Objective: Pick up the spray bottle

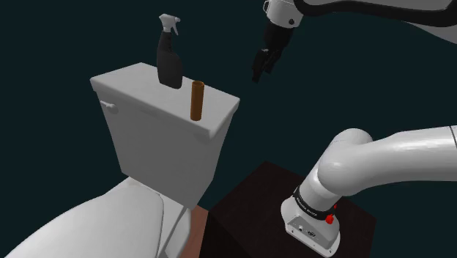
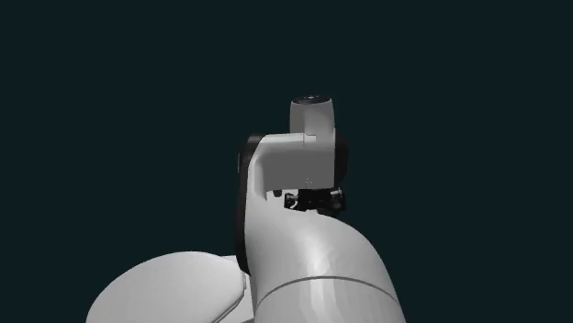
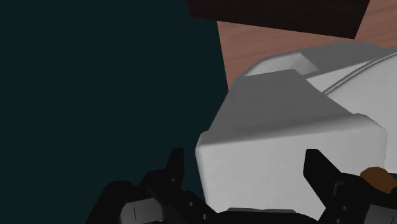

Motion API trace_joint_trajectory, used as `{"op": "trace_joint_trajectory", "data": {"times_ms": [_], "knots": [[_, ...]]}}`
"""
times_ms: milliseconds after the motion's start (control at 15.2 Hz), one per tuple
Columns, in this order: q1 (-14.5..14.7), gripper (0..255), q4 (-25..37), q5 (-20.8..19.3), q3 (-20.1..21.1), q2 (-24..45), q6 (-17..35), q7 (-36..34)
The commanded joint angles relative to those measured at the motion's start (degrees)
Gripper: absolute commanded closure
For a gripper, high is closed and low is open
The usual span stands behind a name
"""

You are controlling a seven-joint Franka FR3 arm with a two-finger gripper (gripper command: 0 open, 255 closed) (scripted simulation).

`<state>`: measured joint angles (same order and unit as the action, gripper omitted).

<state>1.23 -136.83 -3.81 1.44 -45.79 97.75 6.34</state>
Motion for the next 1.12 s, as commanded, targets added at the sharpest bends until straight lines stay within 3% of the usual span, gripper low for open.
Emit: {"op": "trace_joint_trajectory", "data": {"times_ms": [0, 528, 1056], "knots": [[0.0, 0, 0.0, 0.0, 0.0, 0.0, 0.0, 0.0], [2.5, 0, 3.5, 3.2, 0.3, 11.7, 15.9, 0.5], [4.9, 0, 11.1, 6.4, 0.8, 24.2, 28.6, 2.2]]}}
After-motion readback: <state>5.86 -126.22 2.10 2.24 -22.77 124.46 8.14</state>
